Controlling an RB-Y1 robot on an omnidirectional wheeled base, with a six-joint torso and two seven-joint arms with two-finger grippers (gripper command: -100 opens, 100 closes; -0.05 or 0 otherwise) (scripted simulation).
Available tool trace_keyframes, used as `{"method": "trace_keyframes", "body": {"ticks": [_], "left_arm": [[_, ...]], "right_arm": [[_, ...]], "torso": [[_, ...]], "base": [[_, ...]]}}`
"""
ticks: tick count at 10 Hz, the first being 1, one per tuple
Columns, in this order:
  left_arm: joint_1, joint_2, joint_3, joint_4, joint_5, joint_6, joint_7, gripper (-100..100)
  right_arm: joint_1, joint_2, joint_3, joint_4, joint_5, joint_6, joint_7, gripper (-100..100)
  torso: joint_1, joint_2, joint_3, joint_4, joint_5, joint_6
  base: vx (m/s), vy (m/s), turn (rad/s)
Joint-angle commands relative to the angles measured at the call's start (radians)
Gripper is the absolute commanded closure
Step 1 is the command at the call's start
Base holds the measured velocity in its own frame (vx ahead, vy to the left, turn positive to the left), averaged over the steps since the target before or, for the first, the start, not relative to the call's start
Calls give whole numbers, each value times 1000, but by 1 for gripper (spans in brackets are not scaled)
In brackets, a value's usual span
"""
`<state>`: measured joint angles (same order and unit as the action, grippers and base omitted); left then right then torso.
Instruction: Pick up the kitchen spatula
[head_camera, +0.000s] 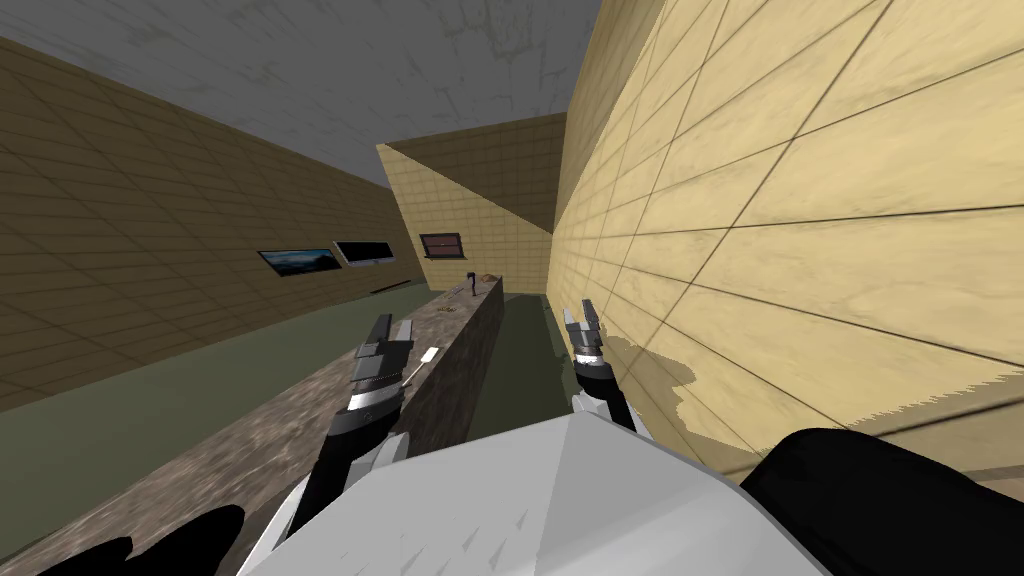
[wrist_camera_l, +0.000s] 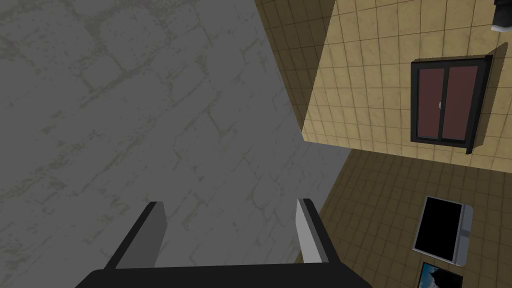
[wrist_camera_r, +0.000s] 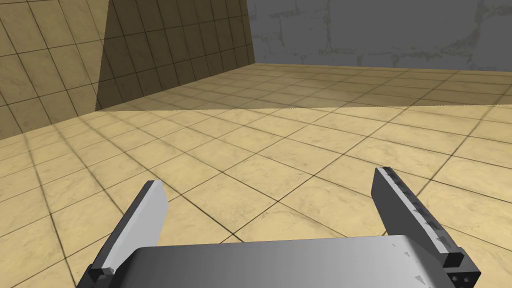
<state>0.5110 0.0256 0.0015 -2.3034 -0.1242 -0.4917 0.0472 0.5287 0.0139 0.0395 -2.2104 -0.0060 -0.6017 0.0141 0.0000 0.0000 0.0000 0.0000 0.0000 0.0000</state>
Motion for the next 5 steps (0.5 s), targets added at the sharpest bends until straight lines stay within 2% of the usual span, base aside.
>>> {"method": "trace_keyframes", "body": {"ticks": [1, 4, 5], "left_arm": [[1, 36, 1, 3, -3, 2, 5, -100], [6, 130, 3, 13, -16, 10, 26, -100], [6, 138, 3, 13, -16, 10, 26, -100]], "right_arm": [[0, 0, 0, 0, 0, 0, 0, 0], [0, 0, 0, 0, 0, 0, 0, 0], [0, 0, 0, 0, 0, 0, 0, 0]], "torso": [[0, 0, 0, 0, 0, 0], [-1, -5, -3, -1, 0, 0], [-2, -8, -4, -2, 0, 0]], "base": [[28, -7, 12], [93, -23, 23], [81, -26, 11]]}}
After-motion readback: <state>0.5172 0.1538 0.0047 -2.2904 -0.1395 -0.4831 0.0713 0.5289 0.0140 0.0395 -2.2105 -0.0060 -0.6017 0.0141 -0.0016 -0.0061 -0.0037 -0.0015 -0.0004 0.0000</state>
